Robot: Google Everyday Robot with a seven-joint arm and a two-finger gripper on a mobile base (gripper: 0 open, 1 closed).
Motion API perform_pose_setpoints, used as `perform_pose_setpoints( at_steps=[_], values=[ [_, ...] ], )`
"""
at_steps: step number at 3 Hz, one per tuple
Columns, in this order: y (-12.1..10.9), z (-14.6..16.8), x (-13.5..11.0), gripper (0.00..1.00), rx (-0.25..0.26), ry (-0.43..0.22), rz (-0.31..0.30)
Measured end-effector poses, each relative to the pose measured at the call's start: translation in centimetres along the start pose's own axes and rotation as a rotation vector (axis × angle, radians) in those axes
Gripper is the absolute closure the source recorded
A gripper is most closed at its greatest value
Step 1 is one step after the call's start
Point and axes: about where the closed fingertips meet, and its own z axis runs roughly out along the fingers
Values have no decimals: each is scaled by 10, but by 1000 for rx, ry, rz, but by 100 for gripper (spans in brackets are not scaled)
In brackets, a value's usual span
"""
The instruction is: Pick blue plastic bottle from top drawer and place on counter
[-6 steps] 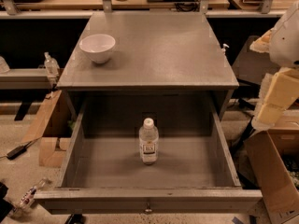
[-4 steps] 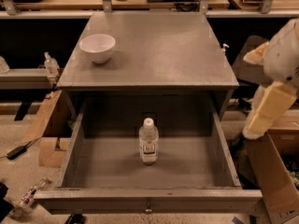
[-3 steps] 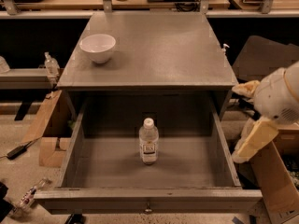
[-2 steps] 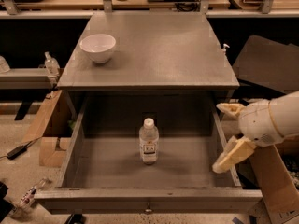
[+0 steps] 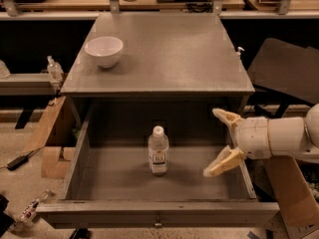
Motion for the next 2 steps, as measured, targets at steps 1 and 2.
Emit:
perform_pose_setpoints(
  at_steps=[1, 2],
  values=[
    [0, 0, 0, 0, 0, 0, 0],
    [-19, 64, 4, 0, -3, -66, 18]
  ],
)
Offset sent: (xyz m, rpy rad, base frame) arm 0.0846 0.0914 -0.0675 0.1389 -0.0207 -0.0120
